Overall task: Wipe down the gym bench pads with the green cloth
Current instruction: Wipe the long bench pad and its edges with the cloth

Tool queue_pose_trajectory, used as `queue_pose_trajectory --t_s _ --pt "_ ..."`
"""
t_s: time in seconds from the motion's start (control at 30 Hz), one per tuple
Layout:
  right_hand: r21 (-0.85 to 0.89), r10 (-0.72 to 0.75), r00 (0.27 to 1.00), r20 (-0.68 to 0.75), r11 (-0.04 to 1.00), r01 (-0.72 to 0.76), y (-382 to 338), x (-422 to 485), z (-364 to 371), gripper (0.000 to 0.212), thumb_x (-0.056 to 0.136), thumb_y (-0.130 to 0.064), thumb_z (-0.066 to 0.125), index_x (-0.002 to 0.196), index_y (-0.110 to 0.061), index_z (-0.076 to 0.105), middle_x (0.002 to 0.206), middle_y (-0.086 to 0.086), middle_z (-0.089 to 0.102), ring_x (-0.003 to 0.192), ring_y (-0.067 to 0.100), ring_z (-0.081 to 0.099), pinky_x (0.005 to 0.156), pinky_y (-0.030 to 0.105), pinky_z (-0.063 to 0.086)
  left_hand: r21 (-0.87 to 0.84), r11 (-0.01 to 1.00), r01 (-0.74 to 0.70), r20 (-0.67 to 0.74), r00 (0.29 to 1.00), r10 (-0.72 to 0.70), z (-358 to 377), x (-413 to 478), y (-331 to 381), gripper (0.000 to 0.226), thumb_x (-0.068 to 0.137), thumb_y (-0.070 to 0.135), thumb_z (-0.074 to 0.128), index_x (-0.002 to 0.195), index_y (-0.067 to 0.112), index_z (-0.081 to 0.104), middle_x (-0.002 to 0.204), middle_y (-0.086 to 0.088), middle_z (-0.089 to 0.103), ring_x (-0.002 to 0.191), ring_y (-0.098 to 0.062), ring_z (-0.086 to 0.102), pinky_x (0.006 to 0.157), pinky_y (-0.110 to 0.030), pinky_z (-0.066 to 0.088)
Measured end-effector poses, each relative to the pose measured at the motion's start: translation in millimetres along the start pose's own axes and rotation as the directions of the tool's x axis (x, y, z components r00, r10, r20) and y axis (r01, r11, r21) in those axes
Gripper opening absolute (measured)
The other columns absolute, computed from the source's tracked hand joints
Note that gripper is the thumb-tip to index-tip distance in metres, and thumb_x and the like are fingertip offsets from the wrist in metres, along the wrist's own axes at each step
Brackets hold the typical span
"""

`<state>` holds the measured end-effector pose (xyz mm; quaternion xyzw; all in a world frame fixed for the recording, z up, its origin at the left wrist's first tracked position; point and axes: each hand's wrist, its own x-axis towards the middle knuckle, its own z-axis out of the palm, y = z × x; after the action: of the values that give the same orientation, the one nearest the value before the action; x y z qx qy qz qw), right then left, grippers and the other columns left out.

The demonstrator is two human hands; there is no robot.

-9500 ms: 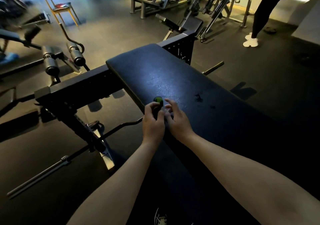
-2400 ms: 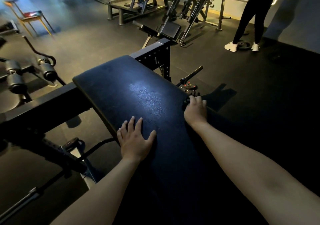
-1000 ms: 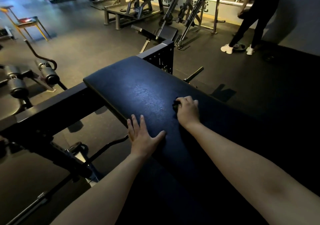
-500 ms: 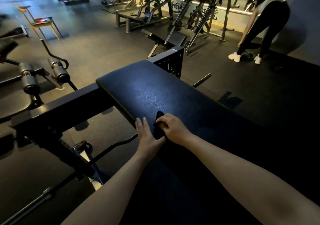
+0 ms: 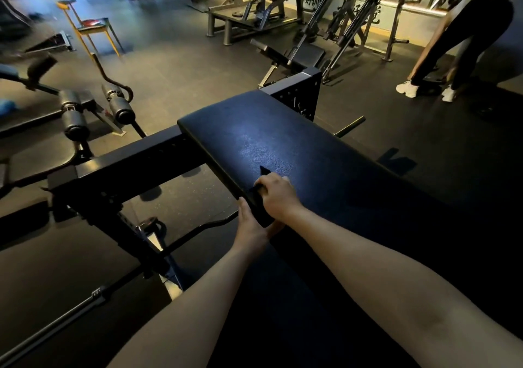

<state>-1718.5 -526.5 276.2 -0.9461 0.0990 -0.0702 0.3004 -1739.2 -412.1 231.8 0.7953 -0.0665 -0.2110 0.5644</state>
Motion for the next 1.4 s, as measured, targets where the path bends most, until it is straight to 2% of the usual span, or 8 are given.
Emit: queue_pose_trajectory --t_s 0.07,0.13,0.23,0.3,0.4,0.67,1.13,1.4 --pt "0.069 -0.11 0.987 0.113 0.992 0.103 -5 -2 0 0.022 0.095 -0.018 0.057 0.11 -0.021 0.072 0.115 0.005 0.066 0.108 0.027 0.058 0.092 0.03 0.041 -0.067 0.991 -0.116 -0.052 0.992 0.112 6 3 -6 0.038 0.108 0.038 0.04 0.143 0.023 0.044 0.133 -0.013 0.064 0.117 -0.028 0.065 0.084 -0.04 0.059" --pt "0.094 -0.19 0.965 0.181 0.98 0.175 -5 1 -7 0.02 0.093 -0.016 0.06 0.107 -0.019 0.074 0.109 0.008 0.067 0.103 0.025 0.061 0.09 0.027 0.042 -0.092 0.98 -0.179 -0.074 0.982 0.172 7 1 -3 0.031 0.11 0.028 0.039 0.14 0.022 0.046 0.125 -0.006 0.069 0.117 -0.026 0.065 0.084 -0.038 0.06" --pt "0.057 -0.129 0.991 -0.036 0.99 0.131 13 18 -21 0.025 0.091 -0.01 0.057 0.105 -0.019 0.075 0.107 0.009 0.067 0.101 0.032 0.057 0.091 0.034 0.045 0.035 0.999 -0.011 -0.021 1.0 0.011 1 -3 1 0.111 0.082 0.05 0.078 0.16 0.016 0.007 0.162 0.002 0.021 0.149 -0.017 0.025 0.12 -0.034 0.027" --pt "0.018 0.071 0.973 -0.218 0.997 -0.068 32 21 -31 0.033 0.092 -0.007 0.052 0.11 -0.024 0.074 0.117 0.004 0.064 0.105 0.032 0.05 0.093 0.036 0.042 0.081 0.997 0.013 -0.063 0.998 -0.008 1 -2 -3 0.128 0.076 0.049 0.083 0.159 0.014 -0.008 0.167 -0.001 0.002 0.152 -0.014 0.009 0.125 -0.033 0.015" --pt "-0.051 0.176 0.971 -0.159 0.981 -0.186 43 6 -29 0.04 0.093 -0.007 0.047 0.118 -0.026 0.07 0.129 0.003 0.059 0.11 0.033 0.047 0.097 0.032 0.037 0.089 0.996 -0.018 -0.1 0.995 0.027 4 -2 -3 0.127 0.077 0.049 0.082 0.159 0.011 -0.008 0.168 -0.006 0.0 0.154 -0.017 0.007 0.126 -0.036 0.014" --pt "-0.08 -0.12 0.991 0.059 0.989 0.125 39 -51 -43 0.041 0.091 -0.006 0.053 0.127 -0.022 0.067 0.126 0.002 0.062 0.107 0.034 0.051 0.099 0.041 0.043 0.323 0.946 0.035 -0.174 0.984 0.023 40 -32 34 0.095 0.095 0.039 0.061 0.159 0.008 -0.001 0.165 -0.019 -0.011 0.152 -0.036 -0.007 0.122 -0.044 0.005" --pt "-0.104 0.429 0.869 -0.247 0.88 -0.464 140 -95 -119 0.048 0.09 0.0 0.039 0.129 -0.019 0.06 0.136 0.012 0.045 0.116 0.037 0.04 0.089 0.028 0.031 0.406 0.913 -0.04 -0.069 0.995 0.075 67 -54 24 0.107 0.09 0.057 0.063 0.16 0.015 -0.006 0.158 -0.014 -0.036 0.148 -0.03 -0.029 0.121 -0.04 -0.012" --pt "-0.071 0.19 0.978 -0.082 0.978 -0.196 57 -94 -69 0.035 0.089 -0.011 0.05 0.11 -0.027 0.073 0.125 0.009 0.058 0.111 0.035 0.054 0.099 0.033 0.037 0.353 0.929 -0.109 0.027 0.994 0.107 52 -55 14 0.125 0.073 0.058 0.078 0.16 0.019 -0.002 0.16 -0.009 -0.034 0.148 -0.021 -0.031 0.122 -0.037 -0.011"
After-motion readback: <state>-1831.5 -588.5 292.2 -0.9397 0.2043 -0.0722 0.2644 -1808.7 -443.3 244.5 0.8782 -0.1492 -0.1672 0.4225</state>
